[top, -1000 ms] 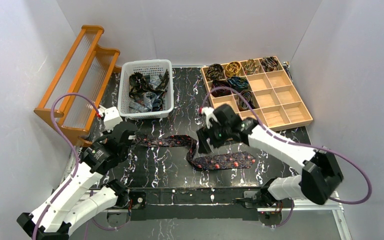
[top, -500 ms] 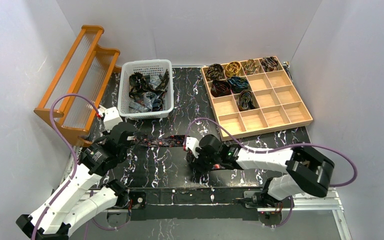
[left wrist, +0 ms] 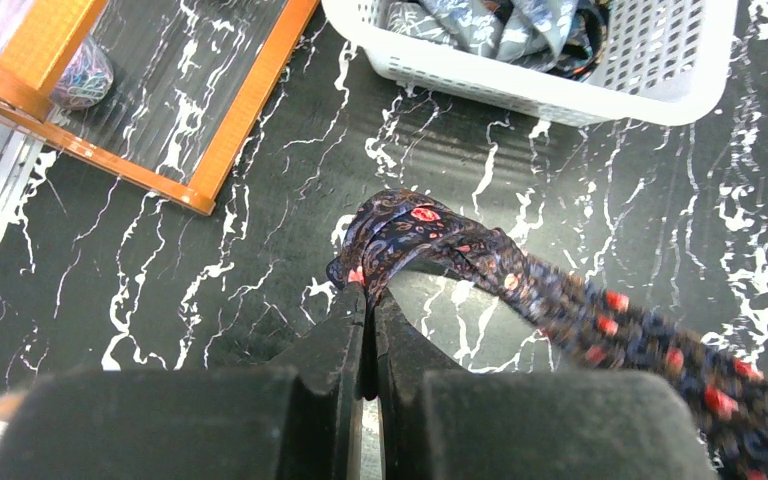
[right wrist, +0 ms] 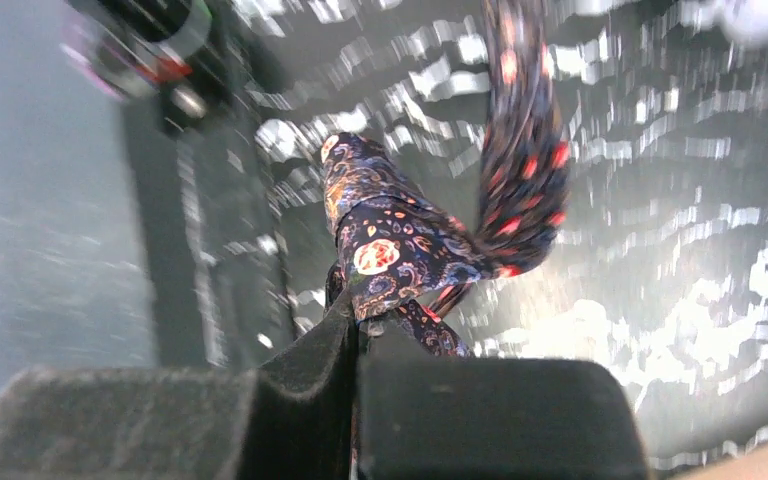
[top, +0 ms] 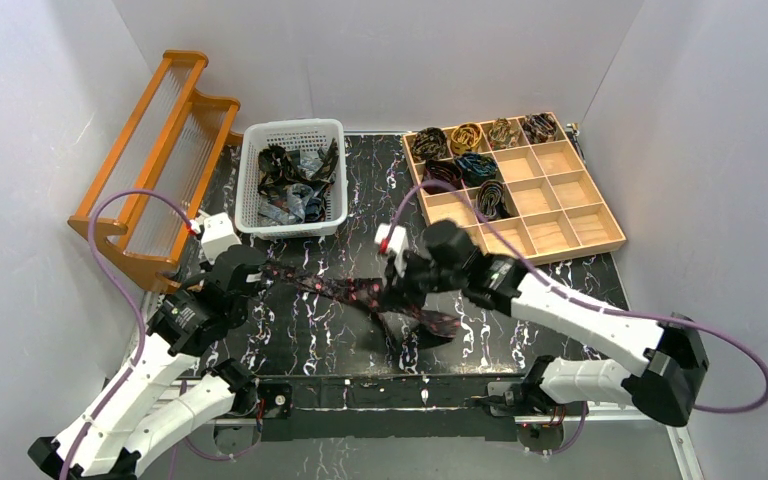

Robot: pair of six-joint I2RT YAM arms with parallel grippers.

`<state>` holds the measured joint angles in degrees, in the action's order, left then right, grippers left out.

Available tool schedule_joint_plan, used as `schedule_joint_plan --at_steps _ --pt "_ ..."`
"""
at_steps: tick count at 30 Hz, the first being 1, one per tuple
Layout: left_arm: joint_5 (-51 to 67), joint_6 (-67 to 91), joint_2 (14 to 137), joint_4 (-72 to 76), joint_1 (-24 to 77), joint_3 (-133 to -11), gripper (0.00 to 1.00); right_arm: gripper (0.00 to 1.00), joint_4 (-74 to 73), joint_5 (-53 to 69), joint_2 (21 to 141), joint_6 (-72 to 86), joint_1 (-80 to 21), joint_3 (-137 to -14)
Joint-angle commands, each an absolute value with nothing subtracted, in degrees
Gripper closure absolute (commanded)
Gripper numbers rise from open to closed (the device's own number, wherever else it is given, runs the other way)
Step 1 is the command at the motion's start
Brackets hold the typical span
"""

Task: Roll the ties
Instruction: Flatten out the tie at the center of the board.

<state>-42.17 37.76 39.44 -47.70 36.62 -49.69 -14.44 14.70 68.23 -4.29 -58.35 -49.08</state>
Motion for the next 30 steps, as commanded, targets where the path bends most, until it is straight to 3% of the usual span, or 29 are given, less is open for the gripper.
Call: schedule_joint_plan --at_steps 1,6,12,15,22,24,27,30 --pt "-42.28 36.08 38.51 -48.38 36.83 -53.61 1.00 0.95 -22.86 46.66 68.76 3.70 -50.70 -56.79" --pt "-41.39 35.68 37.73 -48.66 36.78 -54.31 1.00 0.95 -28.41 63.35 82.76 1.98 -47.20 -60.09" --pt "-42.85 36.70 36.49 -50.36 36.80 -54.40 1.00 0.98 -41.47 42.39 107.94 0.16 -40.92 -80.66" --pt "-43.49 36.99 35.93 -51.09 36.83 -54.48 1.00 0.89 -42.63 34.57 115.78 0.51 -40.70 -91.46" --pt "-43.61 37.52 35.88 -51.08 36.83 -54.15 1.00 0.40 -49.63 16.94 123.59 1.44 -39.13 -105.46" --pt "-43.38 37.60 36.21 -50.79 36.80 -53.82 1.00 0.16 -47.73 12.96 119.41 2.52 -39.11 -102.20" --pt "-43.29 37.74 36.26 -49.90 36.83 -52.99 1.00 0.07 -46.13 7.84 110.82 4.70 -38.99 -95.12" --pt "-42.76 37.73 36.42 -49.04 36.83 -52.36 1.00 0.06 -42.65 12.58 100.07 6.82 -38.76 -85.41"
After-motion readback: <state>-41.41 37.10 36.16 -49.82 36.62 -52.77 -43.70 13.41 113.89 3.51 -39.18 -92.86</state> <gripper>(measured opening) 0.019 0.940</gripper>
